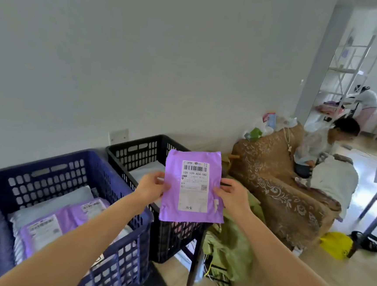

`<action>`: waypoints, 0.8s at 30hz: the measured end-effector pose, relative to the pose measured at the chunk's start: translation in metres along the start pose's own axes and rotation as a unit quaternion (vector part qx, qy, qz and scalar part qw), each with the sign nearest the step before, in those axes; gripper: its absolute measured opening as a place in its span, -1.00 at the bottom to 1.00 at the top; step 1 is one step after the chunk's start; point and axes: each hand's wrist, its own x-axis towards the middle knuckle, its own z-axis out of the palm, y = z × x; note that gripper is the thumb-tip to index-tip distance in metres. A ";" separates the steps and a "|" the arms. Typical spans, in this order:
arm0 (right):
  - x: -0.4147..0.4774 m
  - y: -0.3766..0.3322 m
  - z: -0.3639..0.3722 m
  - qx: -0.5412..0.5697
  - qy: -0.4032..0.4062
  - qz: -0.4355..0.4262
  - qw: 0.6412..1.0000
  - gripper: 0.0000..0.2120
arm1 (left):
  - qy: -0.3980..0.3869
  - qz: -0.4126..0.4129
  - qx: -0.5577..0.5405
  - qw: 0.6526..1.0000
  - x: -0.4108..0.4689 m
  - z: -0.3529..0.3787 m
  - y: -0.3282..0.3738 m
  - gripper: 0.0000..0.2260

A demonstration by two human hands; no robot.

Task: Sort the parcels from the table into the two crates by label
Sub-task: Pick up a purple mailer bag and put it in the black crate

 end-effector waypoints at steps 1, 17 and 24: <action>0.011 0.002 0.002 0.008 -0.004 0.006 1.000 -0.68 | 0.010 0.000 -0.001 1.000 0.009 0.001 0.001 -0.84; 0.196 0.001 0.066 0.169 -0.168 0.062 0.969 -0.69 | 0.267 -0.058 -0.267 0.924 0.147 0.029 0.006 -0.83; 0.246 0.002 0.094 0.195 -0.260 0.028 0.945 -0.61 | 0.319 -0.071 -0.302 0.895 0.173 0.042 0.002 -0.84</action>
